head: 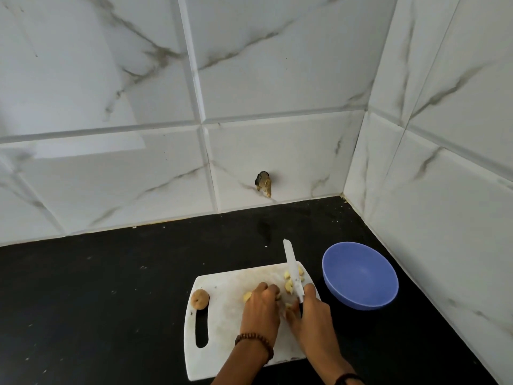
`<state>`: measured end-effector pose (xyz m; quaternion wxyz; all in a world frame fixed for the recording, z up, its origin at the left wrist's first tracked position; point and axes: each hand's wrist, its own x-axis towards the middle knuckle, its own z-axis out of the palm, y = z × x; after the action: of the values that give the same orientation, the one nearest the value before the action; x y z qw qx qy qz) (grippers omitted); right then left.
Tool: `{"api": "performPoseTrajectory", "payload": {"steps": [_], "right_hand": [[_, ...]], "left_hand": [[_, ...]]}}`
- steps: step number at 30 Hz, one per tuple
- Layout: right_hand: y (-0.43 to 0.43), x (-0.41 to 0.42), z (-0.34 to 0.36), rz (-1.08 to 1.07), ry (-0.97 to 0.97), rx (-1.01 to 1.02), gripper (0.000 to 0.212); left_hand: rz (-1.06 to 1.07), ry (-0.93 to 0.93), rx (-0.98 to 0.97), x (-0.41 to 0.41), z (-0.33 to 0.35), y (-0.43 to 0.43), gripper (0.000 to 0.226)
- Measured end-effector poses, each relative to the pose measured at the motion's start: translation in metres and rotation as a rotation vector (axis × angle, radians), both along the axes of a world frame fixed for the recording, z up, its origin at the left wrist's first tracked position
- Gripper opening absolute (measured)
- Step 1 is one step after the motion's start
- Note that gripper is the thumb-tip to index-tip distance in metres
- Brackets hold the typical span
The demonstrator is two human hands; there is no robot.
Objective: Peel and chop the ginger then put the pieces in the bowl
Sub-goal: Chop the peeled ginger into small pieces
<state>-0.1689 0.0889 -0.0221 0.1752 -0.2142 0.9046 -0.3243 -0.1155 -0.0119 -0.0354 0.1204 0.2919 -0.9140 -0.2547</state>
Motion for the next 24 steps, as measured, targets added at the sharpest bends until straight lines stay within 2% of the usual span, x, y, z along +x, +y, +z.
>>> {"api": "performPoseTrajectory", "payload": {"steps": [7, 12, 16, 19, 24], "right_hand": [[-0.006, -0.018, -0.004, -0.070, 0.037, -0.002, 0.048], [-0.008, -0.017, -0.005, -0.068, 0.045, -0.044, 0.045], [-0.010, -0.008, -0.001, -0.023, 0.031, -0.090, 0.063], [-0.013, 0.000, 0.004, 0.018, 0.017, -0.085, 0.070], [-0.015, 0.010, 0.008, 0.076, -0.014, -0.075, 0.045]], "left_hand": [[-0.074, 0.097, 0.091, -0.016, 0.000, -0.001, 0.030], [-0.071, 0.127, -0.006, -0.003, 0.003, -0.009, 0.023], [-0.014, 0.153, -0.163, 0.018, 0.005, -0.019, 0.036], [0.069, 0.032, -0.121, 0.034, 0.009, -0.024, 0.046], [0.080, 0.031, 0.072, 0.044, -0.001, -0.033, 0.038]]}}
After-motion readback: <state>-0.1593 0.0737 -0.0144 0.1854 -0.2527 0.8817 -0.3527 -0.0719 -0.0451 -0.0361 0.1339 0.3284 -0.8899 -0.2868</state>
